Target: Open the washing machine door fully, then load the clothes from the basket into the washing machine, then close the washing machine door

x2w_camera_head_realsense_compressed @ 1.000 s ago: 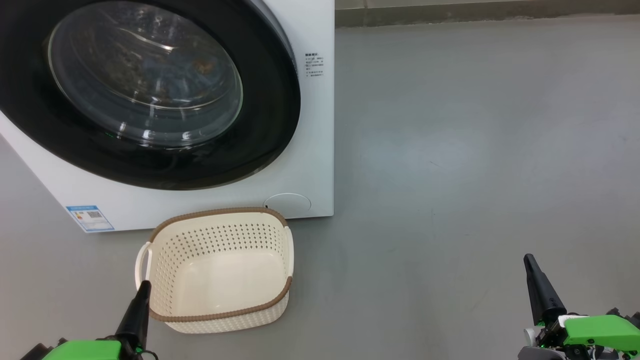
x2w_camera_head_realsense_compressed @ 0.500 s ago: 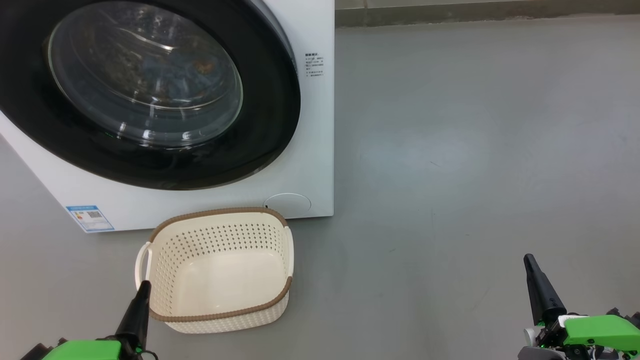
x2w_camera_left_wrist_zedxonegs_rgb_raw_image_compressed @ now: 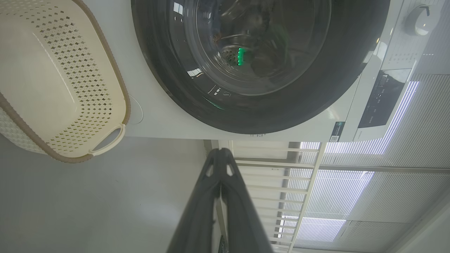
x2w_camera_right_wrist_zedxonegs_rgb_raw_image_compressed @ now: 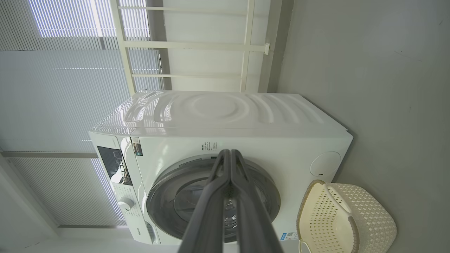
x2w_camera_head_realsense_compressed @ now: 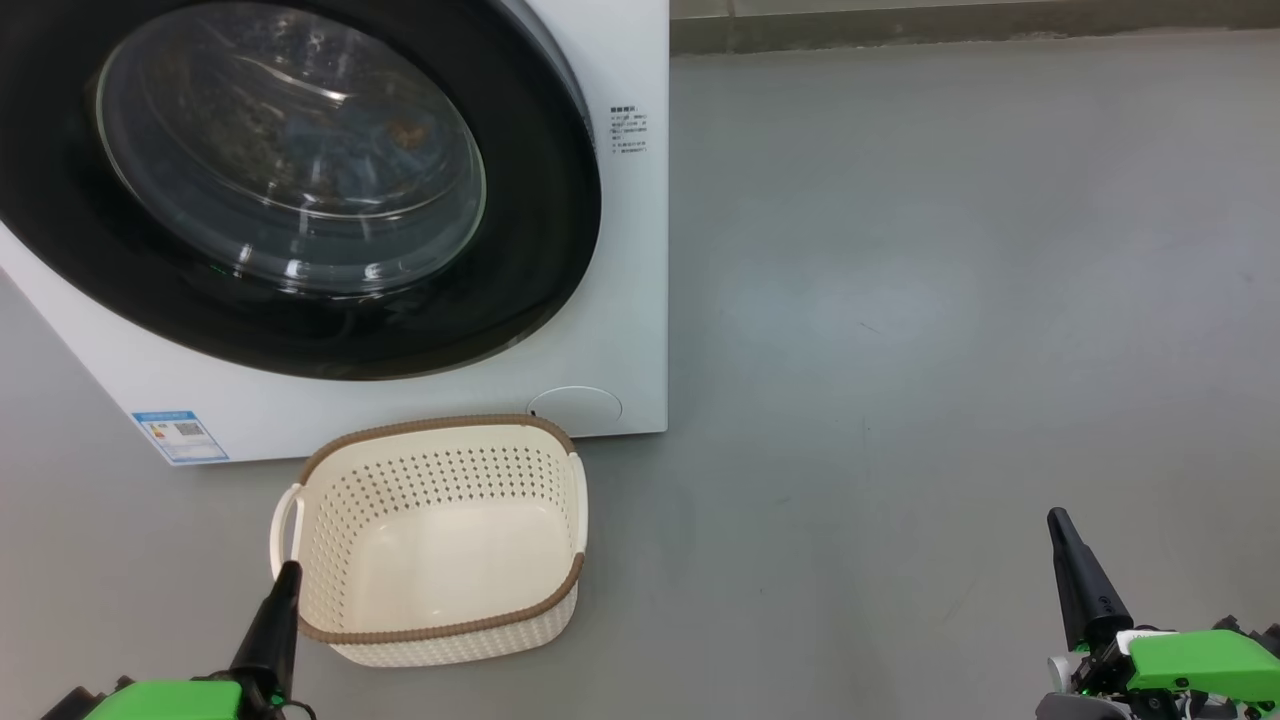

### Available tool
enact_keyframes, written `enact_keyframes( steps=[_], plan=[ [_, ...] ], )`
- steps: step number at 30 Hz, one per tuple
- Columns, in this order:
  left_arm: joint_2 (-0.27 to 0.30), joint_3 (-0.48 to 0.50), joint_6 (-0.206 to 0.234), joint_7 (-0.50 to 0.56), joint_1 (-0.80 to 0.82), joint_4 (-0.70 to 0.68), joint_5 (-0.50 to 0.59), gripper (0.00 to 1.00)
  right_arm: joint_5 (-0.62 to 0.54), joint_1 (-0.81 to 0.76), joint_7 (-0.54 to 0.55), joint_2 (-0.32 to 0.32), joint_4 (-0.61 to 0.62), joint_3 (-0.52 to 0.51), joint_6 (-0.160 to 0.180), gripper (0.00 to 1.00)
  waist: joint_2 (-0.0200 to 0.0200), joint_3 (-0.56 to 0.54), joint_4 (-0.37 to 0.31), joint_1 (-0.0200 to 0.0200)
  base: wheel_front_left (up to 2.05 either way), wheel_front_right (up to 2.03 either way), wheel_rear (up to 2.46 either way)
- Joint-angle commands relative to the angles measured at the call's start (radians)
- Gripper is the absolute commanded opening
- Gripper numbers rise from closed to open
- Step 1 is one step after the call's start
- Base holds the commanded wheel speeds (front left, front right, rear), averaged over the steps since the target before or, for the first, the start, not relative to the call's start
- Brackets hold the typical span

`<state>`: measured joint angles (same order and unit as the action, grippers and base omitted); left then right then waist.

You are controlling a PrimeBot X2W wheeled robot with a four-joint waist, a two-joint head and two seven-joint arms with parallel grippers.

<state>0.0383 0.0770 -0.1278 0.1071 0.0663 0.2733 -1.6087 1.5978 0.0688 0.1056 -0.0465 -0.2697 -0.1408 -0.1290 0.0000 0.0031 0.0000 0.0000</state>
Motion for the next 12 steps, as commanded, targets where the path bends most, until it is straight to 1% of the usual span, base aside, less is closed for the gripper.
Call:
enact_keyframes(
  steps=[1,12],
  plan=[
    [0.014,0.035,-0.003,0.005,0.042,-0.028,-0.001,0.00,0.011,0.039,0.008,-0.004,0.025,0.027,-0.002,0.00,0.0000,0.000,0.000,0.0000,0.00,0.00,0.00],
    [0.013,0.036,-0.003,0.005,0.042,-0.028,-0.001,0.00,0.011,0.039,0.008,-0.004,0.025,0.027,-0.002,0.00,0.0000,0.000,0.000,0.0000,0.00,0.00,0.00]
  ],
)
